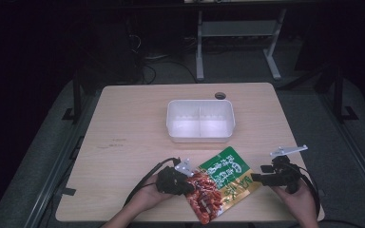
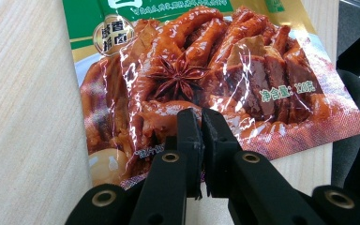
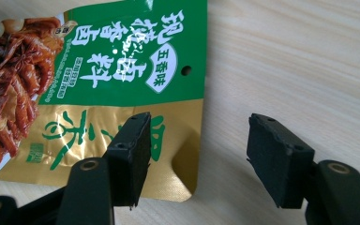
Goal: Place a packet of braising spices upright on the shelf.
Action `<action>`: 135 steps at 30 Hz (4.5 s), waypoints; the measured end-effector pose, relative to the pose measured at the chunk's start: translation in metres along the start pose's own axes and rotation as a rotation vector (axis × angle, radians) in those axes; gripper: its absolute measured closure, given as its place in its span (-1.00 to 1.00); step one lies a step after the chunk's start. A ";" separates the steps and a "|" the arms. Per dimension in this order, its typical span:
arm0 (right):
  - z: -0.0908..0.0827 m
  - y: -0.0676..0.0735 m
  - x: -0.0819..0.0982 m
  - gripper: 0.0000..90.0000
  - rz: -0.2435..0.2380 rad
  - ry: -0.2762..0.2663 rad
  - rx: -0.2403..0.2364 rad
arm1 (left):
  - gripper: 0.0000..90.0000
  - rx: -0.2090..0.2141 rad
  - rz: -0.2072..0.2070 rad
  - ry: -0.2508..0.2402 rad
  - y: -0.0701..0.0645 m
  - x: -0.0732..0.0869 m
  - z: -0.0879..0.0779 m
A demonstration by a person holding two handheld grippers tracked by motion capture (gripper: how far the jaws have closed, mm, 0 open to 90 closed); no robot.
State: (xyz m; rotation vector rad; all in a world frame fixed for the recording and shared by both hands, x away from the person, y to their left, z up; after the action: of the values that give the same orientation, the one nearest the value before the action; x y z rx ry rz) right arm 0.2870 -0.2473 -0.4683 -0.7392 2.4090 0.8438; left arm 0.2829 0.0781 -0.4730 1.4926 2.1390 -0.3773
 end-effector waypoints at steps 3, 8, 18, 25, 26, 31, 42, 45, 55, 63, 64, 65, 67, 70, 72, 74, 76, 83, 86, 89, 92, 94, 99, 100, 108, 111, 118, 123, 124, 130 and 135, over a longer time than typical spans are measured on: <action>0.002 0.000 0.000 -0.11 -0.001 0.008 -0.006 | 0.92 0.000 -0.001 0.001 0.000 0.000 0.000; 0.011 0.003 -0.001 -0.07 -0.006 0.041 -0.023 | 0.92 0.000 -0.001 0.001 -0.001 0.000 0.000; 0.017 0.006 -0.002 0.03 -0.019 0.073 -0.050 | 0.91 -0.002 0.000 -0.002 -0.003 0.000 0.001; 0.018 0.009 -0.002 0.08 -0.023 0.078 -0.069 | 0.90 -0.002 0.001 -0.004 -0.003 0.000 0.001; 0.018 0.009 -0.002 0.08 -0.022 0.077 -0.072 | 0.90 -0.002 0.001 -0.004 -0.003 0.000 0.001; 0.017 0.011 -0.003 0.10 -0.025 0.068 -0.077 | 0.90 -0.001 -0.001 -0.005 -0.004 0.000 0.002; 0.014 0.023 -0.009 0.18 -0.041 0.008 -0.156 | 0.90 0.000 0.004 -0.006 -0.005 -0.001 0.002; 0.017 0.024 -0.009 0.21 -0.041 0.022 -0.161 | 0.89 0.000 0.004 -0.005 -0.005 -0.001 0.002; 0.027 0.023 -0.009 0.36 -0.026 0.054 -0.159 | 0.88 0.001 0.007 -0.008 -0.006 -0.002 0.002; 0.031 0.020 -0.009 0.78 -0.014 0.076 -0.137 | 0.83 0.010 0.011 -0.009 -0.007 -0.002 0.002; 0.031 0.019 -0.009 0.83 -0.012 0.077 -0.137 | 0.81 0.010 0.017 -0.009 -0.006 -0.002 0.001; 0.031 0.019 -0.009 0.88 -0.010 0.080 -0.135 | 0.79 0.010 0.017 -0.009 -0.006 -0.002 0.001; 0.031 0.018 -0.008 0.91 -0.006 0.081 -0.138 | 0.77 0.011 0.015 -0.009 -0.007 -0.003 0.000; 0.030 0.018 -0.009 0.97 0.003 0.073 -0.157 | 0.67 0.009 0.017 -0.010 -0.007 -0.002 -0.002; 0.029 0.018 -0.009 0.98 0.005 0.070 -0.162 | 0.62 0.008 0.012 -0.019 -0.006 -0.002 -0.005; 0.027 0.018 -0.010 0.99 0.007 0.063 -0.169 | 0.57 0.001 0.002 -0.030 -0.004 0.000 -0.009; 0.025 0.019 -0.011 0.99 0.007 0.057 -0.175 | 0.51 -0.006 -0.008 -0.038 -0.002 0.002 -0.014; 0.016 0.025 -0.016 0.99 0.002 0.033 -0.192 | 0.32 -0.026 -0.053 -0.069 0.006 0.012 -0.031; 0.014 0.027 -0.017 0.99 -0.001 0.030 -0.197 | 0.27 -0.033 -0.058 -0.068 0.009 0.015 -0.034; 0.011 0.028 -0.020 0.99 0.000 0.026 -0.213 | 0.24 -0.045 -0.068 -0.071 0.011 0.017 -0.038; 0.005 0.031 -0.024 0.99 -0.008 0.019 -0.229 | 0.19 -0.068 -0.079 -0.070 0.015 0.024 -0.044; 0.003 0.033 -0.027 0.99 -0.009 0.019 -0.234 | 0.14 -0.084 -0.085 -0.069 0.017 0.028 -0.046; -0.003 0.037 -0.036 0.99 -0.023 0.022 -0.231 | 0.06 -0.108 -0.104 -0.076 0.024 0.038 -0.053; -0.005 0.038 -0.038 0.99 -0.025 0.024 -0.231 | 0.05 -0.110 -0.103 -0.075 0.025 0.041 -0.054; -0.015 0.045 -0.054 0.99 -0.045 0.027 -0.236 | -0.01 -0.135 -0.145 -0.098 0.035 0.059 -0.060; -0.018 0.049 -0.061 1.00 -0.057 0.027 -0.242 | -0.05 -0.154 -0.154 -0.106 0.035 0.064 -0.062; -0.026 0.058 -0.074 1.00 -0.088 0.015 -0.260 | -0.10 -0.174 -0.164 -0.105 0.037 0.071 -0.064; -0.033 0.067 -0.082 1.00 -0.114 0.013 -0.275 | -0.15 -0.171 -0.168 -0.097 0.039 0.072 -0.061; -0.036 0.071 -0.084 1.00 -0.127 0.014 -0.283 | -0.15 -0.173 -0.162 -0.092 0.038 0.073 -0.061; -0.040 0.079 -0.092 1.00 -0.150 0.021 -0.310 | -0.15 -0.176 -0.156 -0.098 0.039 0.073 -0.062; -0.043 0.086 -0.098 1.00 -0.166 0.024 -0.339 | -0.16 -0.188 -0.160 -0.105 0.041 0.074 -0.063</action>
State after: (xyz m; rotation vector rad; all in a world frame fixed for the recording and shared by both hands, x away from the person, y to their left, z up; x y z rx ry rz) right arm 0.2948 -0.1866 -0.3452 -1.0648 2.2115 1.1940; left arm 0.2853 0.1824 -0.4584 1.1773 2.1518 -0.2943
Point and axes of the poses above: each handheld gripper's, and its own axes: z roughly forward along the jaws, x roughly out of its underside, y roughly to its left, the point moved 3 cm from there along z, roughly forward along the jaws, and after that the axes turned 13 degrees about -x, right-handed, at the moved point
